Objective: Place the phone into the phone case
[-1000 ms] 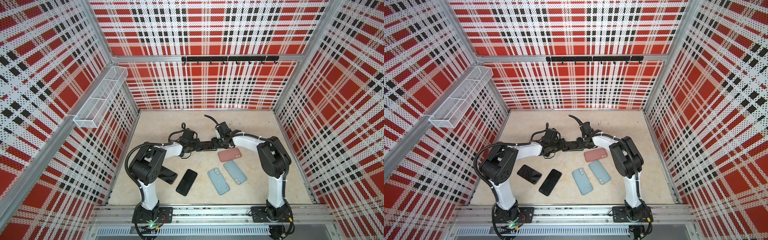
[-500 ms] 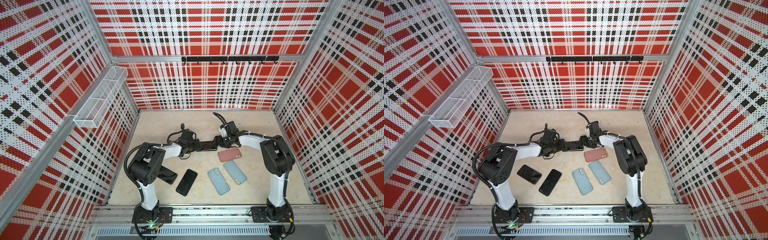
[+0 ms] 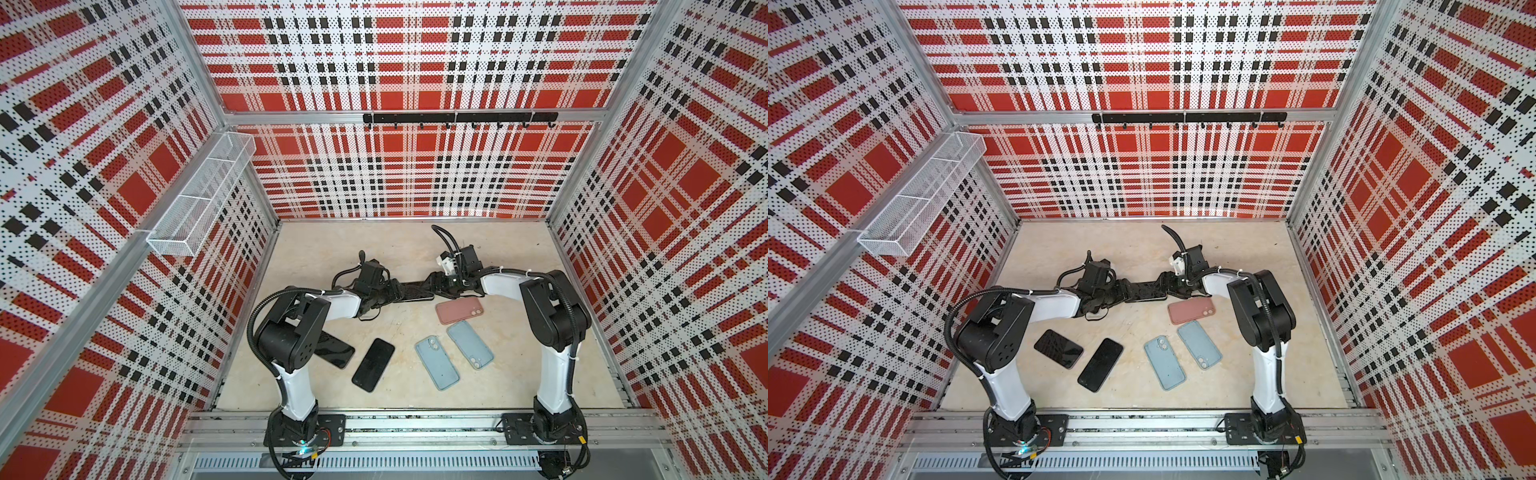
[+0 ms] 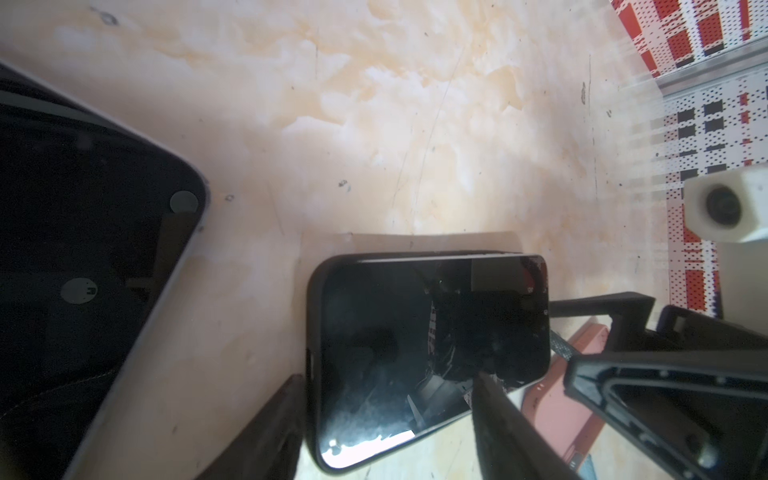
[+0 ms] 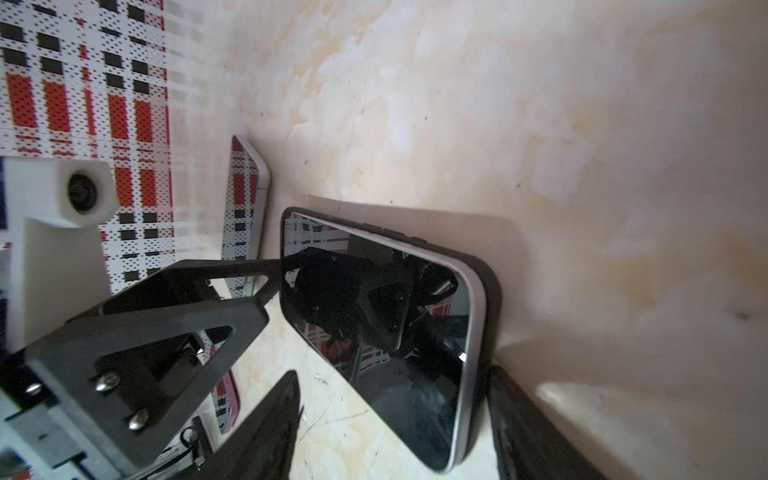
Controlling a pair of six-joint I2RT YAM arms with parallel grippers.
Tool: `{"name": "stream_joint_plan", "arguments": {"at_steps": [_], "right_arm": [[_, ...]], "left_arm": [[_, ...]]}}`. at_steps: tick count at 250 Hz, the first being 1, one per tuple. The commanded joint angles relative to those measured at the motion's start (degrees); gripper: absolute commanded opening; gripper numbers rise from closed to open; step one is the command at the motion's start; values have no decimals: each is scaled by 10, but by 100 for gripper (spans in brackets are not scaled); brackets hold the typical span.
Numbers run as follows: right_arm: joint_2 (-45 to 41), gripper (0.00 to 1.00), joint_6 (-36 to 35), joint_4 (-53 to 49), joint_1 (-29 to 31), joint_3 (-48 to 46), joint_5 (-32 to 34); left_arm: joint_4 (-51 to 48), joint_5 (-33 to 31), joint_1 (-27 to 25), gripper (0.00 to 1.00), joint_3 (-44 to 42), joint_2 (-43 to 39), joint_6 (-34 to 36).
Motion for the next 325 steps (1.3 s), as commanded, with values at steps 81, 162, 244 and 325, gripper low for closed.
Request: {"name": "stream_joint_plan", "arguments": {"at_steps": [81, 162, 244, 325], "right_arm": [[-61, 69, 55, 173, 0, -56, -119], [-59, 60, 80, 210, -5, -67, -123], [-56, 31, 96, 233, -6, -73, -116], [-53, 13, 83, 206, -6, -69, -98]], "left_arm": [[21, 19, 3, 65, -27, -5, -22], [25, 20, 5, 65, -30, -6, -23], [25, 19, 8, 65, -35, -14, -23], [25, 17, 9, 65, -35, -17, -23]]}}
